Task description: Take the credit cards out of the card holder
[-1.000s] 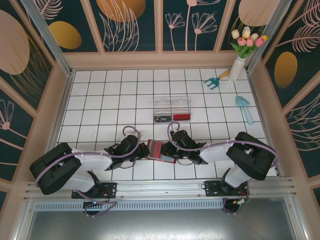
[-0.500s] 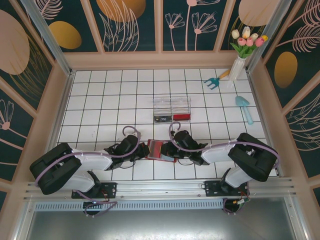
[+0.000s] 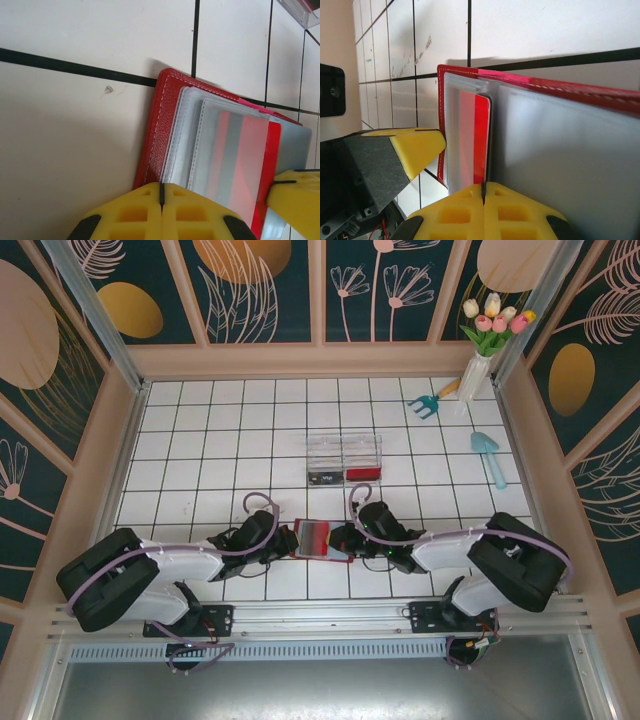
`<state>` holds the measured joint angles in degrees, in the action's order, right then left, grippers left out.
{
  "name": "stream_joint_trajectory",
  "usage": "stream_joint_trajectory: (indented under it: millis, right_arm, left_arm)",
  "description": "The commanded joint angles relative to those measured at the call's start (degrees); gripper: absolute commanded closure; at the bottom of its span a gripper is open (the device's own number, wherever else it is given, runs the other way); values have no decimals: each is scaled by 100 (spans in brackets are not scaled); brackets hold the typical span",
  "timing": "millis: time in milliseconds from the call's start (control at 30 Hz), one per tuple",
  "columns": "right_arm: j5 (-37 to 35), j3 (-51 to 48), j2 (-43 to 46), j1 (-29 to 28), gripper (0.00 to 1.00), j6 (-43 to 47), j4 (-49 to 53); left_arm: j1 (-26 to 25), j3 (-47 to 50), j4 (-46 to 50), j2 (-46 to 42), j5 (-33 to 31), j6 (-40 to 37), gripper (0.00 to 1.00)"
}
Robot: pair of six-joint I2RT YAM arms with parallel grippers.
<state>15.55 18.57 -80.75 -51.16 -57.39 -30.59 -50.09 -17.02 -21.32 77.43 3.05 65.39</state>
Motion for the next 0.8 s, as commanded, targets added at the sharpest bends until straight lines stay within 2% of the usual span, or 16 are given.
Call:
stream_joint_trajectory:
  millis: [0, 167, 400, 567, 767]
  right_arm:
    - [53, -104, 356, 117, 100, 78, 108]
    - [37, -191, 560, 183, 100, 154, 278]
    - [113, -103, 283, 184, 100, 200, 123]
    - [80, -58, 237, 184, 100, 232, 144]
    - [55, -87, 202, 181, 100, 257, 152]
  left_arm:
    - [-36, 137, 582, -30, -206, 115, 100]
    - [-36, 86, 599, -54, -197, 80, 100]
    - [-39, -208, 839, -477, -119, -195, 100]
    - [-95, -385, 881, -826, -62, -394, 94]
    - [-247, -560, 399, -186, 134, -508, 96]
